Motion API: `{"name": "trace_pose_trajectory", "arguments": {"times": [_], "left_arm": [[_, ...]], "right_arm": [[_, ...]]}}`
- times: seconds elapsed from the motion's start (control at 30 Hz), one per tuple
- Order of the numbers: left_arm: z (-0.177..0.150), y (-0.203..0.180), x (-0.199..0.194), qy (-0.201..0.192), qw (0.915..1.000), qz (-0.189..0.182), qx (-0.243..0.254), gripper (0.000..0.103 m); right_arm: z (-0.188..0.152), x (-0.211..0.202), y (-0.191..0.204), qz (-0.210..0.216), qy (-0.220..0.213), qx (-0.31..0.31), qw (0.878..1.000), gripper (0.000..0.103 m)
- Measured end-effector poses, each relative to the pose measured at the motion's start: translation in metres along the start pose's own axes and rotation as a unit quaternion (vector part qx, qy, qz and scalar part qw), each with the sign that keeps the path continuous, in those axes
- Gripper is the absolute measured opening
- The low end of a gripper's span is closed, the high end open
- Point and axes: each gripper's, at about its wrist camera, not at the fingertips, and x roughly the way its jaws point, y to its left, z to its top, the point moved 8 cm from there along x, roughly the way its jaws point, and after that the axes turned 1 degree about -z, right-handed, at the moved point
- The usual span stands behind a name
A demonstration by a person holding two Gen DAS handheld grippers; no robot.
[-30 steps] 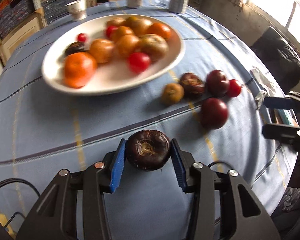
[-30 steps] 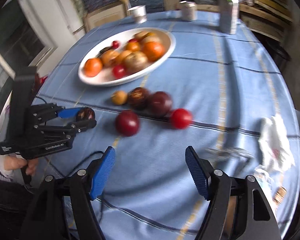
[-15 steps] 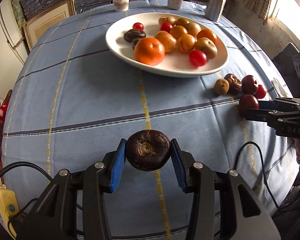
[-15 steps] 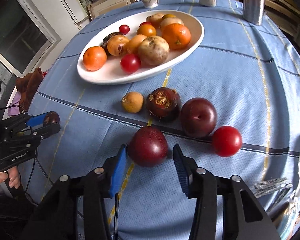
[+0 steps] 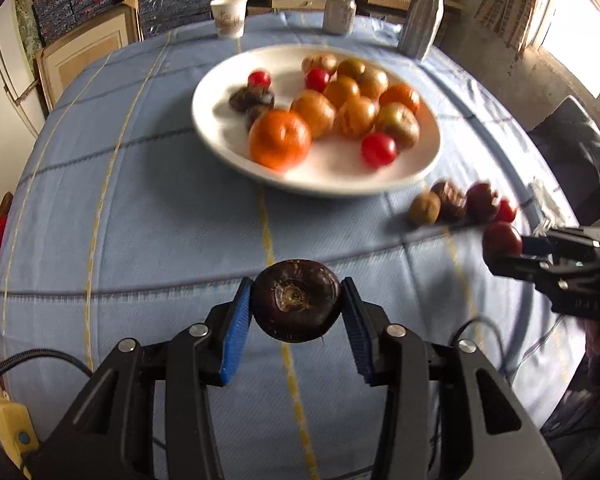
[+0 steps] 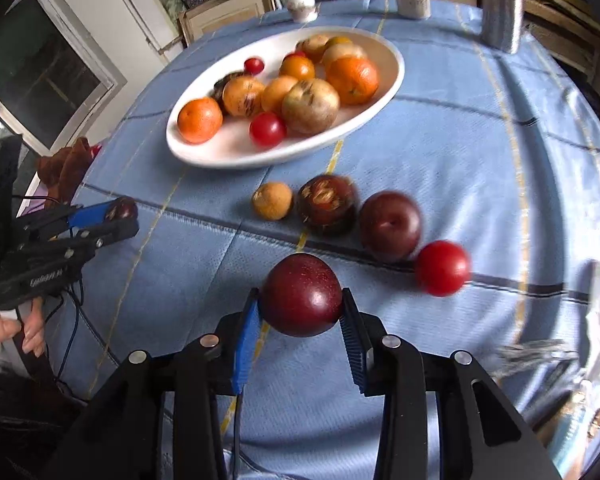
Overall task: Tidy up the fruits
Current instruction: 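Carry the mangosteen and plum onto the white plate and open both tools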
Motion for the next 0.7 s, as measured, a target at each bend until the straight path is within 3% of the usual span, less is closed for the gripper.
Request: {"name": "trace_pose_trajectory", "arguments": {"times": [0.2,0.37,0.7], "left_arm": [[0.056,0.000,-0.011,-0.039,0.9992,0.001,0.009,0.043],[0.112,0.007,-0.009,-0.061,0.9981,0.006,0.008,0.043],[0.188,0.019,0.050,-0.050,0.9985,0.008,0.022,0.043]], "right_arm": [[0.045,-0.037,-0.015,-0.003,-0.058,0.016,0.998,0.039],[0.085,-0.045,-0.007,0.009,-0.087,0.006,0.996,0.039],[0.152,0.021,0.040,0.035,-0.066,-0.052,0.996,0.039]]}}
